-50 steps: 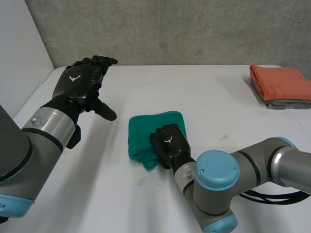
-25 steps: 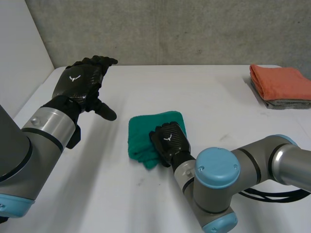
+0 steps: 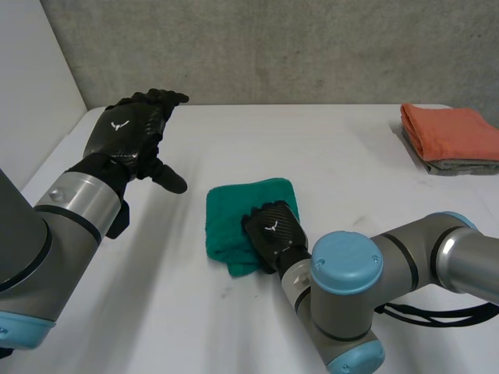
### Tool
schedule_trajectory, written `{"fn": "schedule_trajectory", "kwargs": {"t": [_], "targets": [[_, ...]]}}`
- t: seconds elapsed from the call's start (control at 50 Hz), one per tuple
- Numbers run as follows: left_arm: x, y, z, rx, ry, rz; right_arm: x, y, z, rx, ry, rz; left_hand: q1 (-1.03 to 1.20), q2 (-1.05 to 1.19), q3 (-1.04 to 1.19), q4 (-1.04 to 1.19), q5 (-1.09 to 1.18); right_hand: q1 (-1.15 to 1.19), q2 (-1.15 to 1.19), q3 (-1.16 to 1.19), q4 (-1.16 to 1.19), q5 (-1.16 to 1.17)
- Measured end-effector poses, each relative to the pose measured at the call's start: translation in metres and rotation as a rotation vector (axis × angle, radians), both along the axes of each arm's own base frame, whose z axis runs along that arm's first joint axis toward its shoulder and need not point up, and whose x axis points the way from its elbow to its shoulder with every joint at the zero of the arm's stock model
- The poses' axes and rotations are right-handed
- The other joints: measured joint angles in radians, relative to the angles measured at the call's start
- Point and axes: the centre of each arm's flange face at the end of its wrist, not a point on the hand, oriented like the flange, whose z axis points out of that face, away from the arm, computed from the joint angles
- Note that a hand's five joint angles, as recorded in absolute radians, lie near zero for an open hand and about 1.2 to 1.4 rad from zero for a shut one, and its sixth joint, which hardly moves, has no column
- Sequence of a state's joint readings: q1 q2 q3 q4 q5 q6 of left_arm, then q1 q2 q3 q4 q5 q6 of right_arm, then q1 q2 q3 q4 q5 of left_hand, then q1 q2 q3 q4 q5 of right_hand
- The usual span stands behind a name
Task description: Fold the laundry.
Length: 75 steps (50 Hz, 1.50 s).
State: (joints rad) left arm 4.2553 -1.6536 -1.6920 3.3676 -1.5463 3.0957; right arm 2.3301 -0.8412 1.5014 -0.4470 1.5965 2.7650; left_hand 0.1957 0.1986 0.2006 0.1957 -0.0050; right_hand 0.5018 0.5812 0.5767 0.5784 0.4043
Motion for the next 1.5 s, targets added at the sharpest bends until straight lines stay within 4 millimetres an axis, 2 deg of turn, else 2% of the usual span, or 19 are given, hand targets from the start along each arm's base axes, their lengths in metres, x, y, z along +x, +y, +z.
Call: {"fn": "schedule_trajectory", "kwargs": {"t": [1.5], "targets": [[-0.0004,0.0002,-0.0010,0.002,-0.001,-0.002,0.0076,-0.0076,-0.0038,-0.016,-0.007,0.004,0.000,0.000,0.000,0.000,0.000,0.000,0.014,0.025,0.022,0.023]]}}
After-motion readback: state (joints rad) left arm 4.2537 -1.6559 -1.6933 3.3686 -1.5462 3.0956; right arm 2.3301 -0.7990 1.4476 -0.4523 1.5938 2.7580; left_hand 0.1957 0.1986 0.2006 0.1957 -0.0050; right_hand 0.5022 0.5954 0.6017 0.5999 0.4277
